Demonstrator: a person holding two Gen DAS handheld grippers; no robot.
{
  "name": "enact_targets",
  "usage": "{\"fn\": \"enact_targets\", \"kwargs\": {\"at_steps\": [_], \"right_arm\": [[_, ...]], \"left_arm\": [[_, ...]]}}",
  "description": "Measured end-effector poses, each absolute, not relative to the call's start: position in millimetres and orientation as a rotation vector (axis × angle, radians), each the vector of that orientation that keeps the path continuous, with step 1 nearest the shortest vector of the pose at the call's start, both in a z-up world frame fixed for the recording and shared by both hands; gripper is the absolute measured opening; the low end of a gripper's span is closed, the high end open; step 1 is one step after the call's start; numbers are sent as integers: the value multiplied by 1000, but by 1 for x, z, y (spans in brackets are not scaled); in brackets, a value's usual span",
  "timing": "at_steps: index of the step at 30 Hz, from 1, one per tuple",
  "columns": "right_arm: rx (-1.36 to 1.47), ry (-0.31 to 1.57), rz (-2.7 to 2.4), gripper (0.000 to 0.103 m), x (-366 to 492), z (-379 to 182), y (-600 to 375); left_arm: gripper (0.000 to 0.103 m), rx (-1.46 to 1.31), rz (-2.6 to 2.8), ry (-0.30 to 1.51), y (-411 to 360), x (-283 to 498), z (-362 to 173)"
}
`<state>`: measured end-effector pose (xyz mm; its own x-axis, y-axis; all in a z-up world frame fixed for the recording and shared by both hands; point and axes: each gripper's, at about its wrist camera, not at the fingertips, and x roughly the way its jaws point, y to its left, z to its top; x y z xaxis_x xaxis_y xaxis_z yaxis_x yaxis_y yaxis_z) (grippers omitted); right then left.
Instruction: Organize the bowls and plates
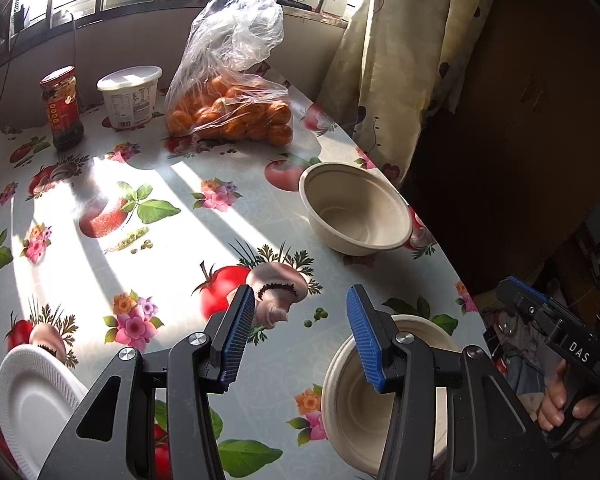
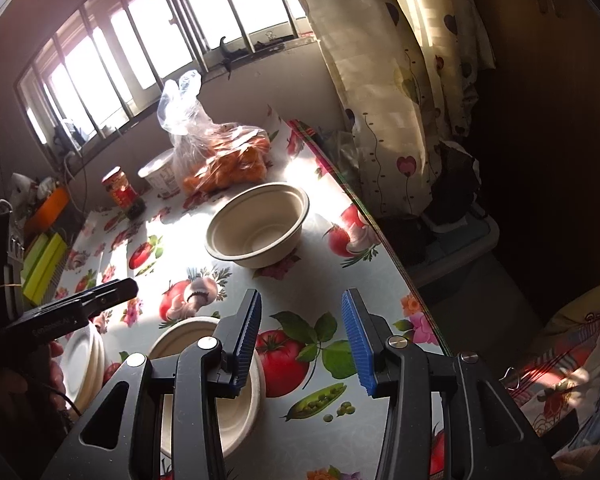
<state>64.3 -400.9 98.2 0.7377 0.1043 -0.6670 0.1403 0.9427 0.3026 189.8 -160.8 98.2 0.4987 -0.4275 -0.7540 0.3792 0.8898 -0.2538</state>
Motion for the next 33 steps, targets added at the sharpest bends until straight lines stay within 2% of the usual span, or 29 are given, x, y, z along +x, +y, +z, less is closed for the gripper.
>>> {"fn": "enact_targets", "kwargs": {"at_steps": [18, 33], "right_arm": [[347, 799, 42, 42, 138, 88, -424], [401, 852, 114, 42, 179, 63, -422]], "left_arm": [[49, -89, -505, 956, -179, 263, 87], [49, -109, -533, 1007, -197, 288, 69]]}}
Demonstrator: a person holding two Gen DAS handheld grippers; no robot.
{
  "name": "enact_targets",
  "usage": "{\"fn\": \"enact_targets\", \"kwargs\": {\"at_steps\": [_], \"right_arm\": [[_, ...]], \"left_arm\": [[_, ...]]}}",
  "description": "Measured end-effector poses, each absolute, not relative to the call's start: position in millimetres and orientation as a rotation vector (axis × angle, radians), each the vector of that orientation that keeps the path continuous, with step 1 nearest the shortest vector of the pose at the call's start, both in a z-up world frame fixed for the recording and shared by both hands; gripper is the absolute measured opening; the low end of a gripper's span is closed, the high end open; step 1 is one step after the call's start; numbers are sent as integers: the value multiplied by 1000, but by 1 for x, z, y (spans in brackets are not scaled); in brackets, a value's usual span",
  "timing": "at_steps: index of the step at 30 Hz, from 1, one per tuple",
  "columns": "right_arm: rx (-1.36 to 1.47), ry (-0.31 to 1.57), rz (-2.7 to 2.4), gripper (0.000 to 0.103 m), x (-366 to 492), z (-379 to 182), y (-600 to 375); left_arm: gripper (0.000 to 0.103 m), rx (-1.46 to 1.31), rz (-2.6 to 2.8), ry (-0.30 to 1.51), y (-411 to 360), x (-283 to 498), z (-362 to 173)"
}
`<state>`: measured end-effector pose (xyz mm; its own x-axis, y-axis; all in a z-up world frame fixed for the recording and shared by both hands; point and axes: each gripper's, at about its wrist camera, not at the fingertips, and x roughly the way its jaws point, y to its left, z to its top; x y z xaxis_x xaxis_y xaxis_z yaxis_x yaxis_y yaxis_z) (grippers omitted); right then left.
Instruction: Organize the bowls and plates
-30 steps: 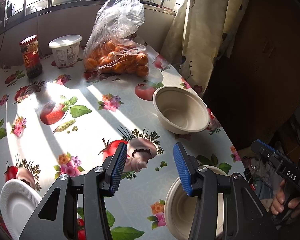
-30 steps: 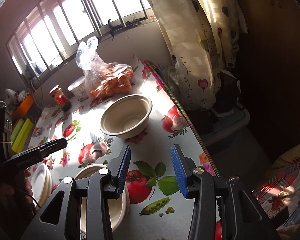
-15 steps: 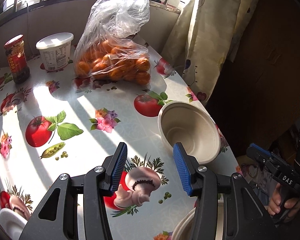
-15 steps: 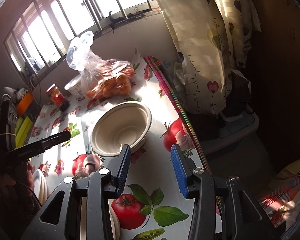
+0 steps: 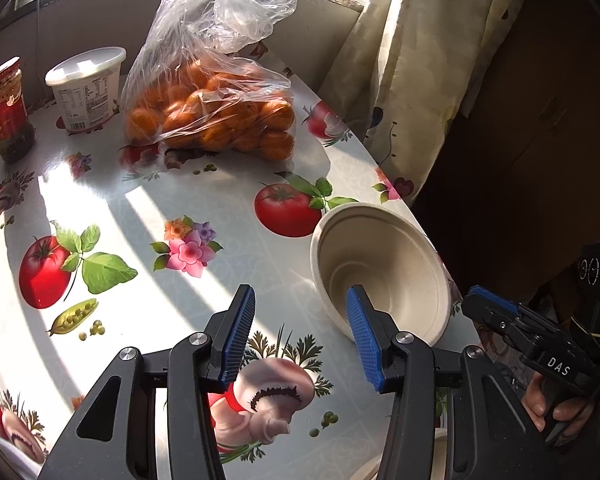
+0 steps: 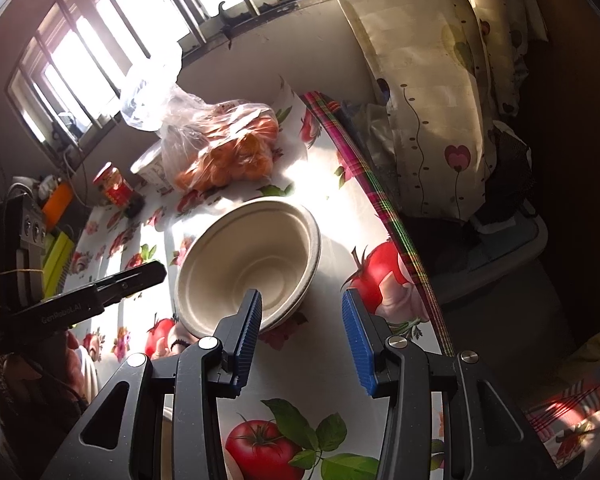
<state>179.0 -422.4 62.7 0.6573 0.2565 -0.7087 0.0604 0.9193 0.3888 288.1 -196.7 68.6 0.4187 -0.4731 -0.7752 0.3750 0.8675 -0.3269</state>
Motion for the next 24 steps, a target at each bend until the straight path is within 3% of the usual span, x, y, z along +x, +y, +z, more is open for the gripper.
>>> {"fn": "enact_targets", "kwargs": {"at_steps": [8, 13, 24], "right_arm": [[415, 859, 141, 40, 187, 56, -419], [405, 872, 145, 29, 192, 52, -416], [416, 874, 148, 21, 195, 49, -415]], "left_arm": [[43, -96, -532, 1018, -201, 291, 63], [33, -86, -540, 1029, -205, 290, 59], [23, -73, -554, 1022, -209, 290, 60]]}}
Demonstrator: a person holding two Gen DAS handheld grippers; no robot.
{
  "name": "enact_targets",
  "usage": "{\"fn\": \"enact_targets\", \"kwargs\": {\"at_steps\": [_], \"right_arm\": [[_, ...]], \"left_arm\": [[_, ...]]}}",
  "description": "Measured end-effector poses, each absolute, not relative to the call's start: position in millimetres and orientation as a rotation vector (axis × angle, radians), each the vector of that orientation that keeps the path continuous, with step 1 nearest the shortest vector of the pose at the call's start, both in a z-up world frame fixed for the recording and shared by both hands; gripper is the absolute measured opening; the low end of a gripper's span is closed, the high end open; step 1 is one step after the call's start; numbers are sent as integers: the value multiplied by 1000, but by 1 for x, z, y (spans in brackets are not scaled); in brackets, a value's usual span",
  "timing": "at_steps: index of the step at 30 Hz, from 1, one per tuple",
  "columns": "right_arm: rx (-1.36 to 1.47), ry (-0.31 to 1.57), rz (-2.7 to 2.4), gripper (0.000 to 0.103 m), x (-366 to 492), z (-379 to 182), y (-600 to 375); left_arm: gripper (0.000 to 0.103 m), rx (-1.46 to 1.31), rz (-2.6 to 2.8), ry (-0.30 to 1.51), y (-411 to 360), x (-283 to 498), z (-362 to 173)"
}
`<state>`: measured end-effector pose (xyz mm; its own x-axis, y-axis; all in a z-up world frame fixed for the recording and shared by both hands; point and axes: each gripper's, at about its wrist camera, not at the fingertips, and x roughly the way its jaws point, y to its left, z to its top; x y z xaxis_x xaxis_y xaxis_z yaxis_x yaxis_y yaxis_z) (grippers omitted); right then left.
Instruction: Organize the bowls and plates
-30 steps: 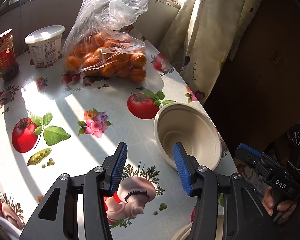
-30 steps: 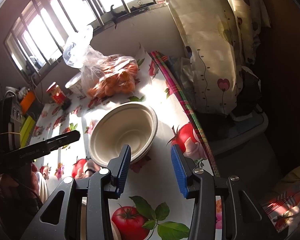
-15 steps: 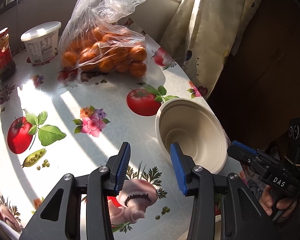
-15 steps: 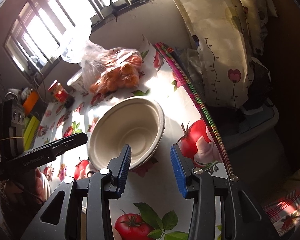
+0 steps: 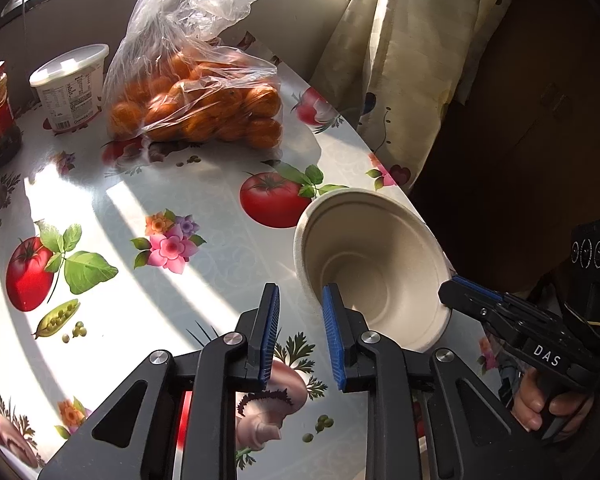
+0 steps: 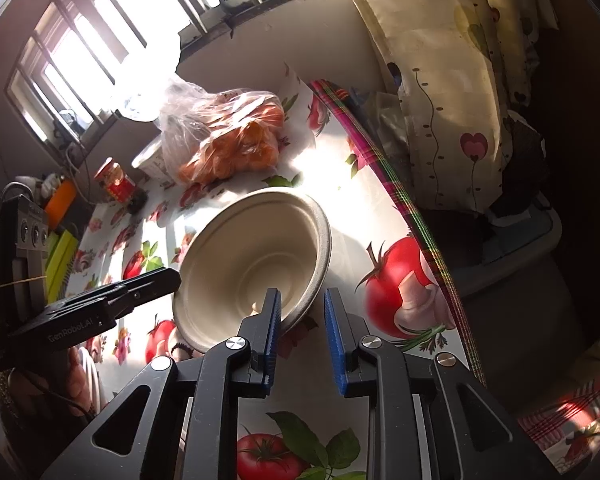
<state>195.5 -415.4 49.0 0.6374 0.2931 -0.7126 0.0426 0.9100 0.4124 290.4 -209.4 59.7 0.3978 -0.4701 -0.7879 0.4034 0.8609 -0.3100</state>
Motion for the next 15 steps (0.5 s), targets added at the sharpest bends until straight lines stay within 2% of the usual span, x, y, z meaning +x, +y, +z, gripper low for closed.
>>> {"fn": "enact_targets", "kwargs": {"at_steps": [6, 9, 15], "right_arm": [[415, 873, 146, 21, 195, 49, -415], [420, 874, 149, 20, 196, 49, -414], [411, 875, 140, 18, 196, 48, -412]], "left_arm": [[23, -76, -555, 1028, -209, 291, 59], [16, -71, -565, 1030, -211, 291, 58], [13, -64, -566, 1025, -214, 291, 57]]}}
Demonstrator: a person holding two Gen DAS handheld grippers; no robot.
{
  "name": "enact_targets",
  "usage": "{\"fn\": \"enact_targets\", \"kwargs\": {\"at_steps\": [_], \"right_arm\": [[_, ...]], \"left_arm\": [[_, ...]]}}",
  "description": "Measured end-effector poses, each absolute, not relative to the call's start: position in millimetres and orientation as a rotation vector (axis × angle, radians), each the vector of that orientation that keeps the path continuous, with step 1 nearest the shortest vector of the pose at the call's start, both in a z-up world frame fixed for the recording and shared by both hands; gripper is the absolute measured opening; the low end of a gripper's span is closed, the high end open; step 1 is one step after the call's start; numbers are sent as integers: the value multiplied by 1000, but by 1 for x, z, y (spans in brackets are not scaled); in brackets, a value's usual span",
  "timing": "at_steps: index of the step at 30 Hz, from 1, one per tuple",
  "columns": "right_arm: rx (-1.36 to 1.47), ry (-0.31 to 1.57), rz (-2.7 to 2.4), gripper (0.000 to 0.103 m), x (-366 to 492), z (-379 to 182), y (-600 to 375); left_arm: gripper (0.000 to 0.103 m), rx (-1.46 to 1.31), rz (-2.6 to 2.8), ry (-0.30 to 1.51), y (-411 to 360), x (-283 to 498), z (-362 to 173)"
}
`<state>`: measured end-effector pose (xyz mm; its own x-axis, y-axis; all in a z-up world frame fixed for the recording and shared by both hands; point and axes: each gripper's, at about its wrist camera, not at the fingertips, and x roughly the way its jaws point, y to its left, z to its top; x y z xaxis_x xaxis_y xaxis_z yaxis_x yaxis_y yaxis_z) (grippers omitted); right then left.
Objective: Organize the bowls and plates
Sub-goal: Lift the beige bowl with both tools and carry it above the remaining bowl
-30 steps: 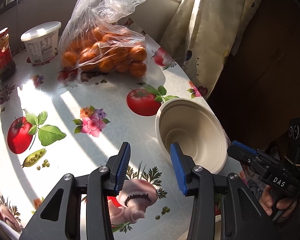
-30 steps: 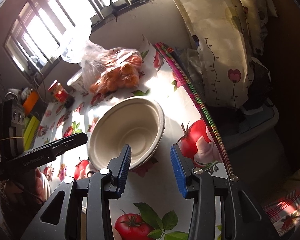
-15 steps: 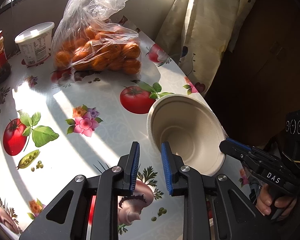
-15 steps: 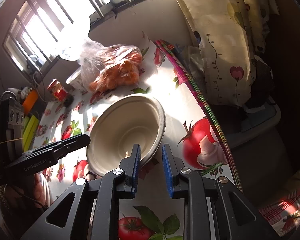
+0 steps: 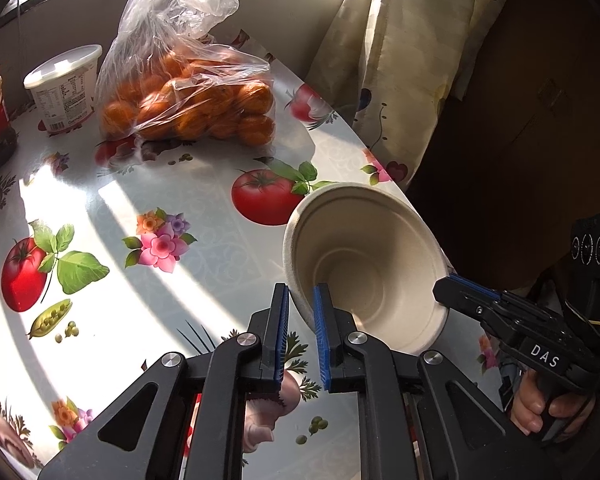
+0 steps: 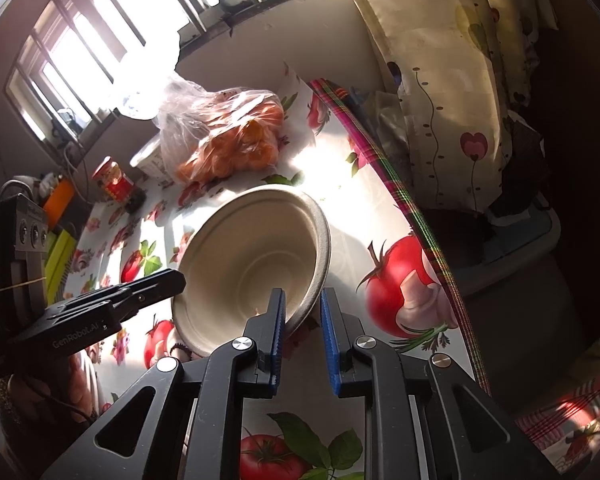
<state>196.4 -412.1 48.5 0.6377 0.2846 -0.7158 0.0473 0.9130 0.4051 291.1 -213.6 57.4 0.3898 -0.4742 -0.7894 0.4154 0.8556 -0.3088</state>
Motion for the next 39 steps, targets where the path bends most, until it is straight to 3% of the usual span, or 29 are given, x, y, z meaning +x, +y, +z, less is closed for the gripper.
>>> {"fn": "enact_targets", "kwargs": {"at_steps": [39], "right_arm": [[432, 828, 137, 17, 165, 67, -414]], "left_arm": [[13, -60, -590, 987, -210, 263, 74]]}}
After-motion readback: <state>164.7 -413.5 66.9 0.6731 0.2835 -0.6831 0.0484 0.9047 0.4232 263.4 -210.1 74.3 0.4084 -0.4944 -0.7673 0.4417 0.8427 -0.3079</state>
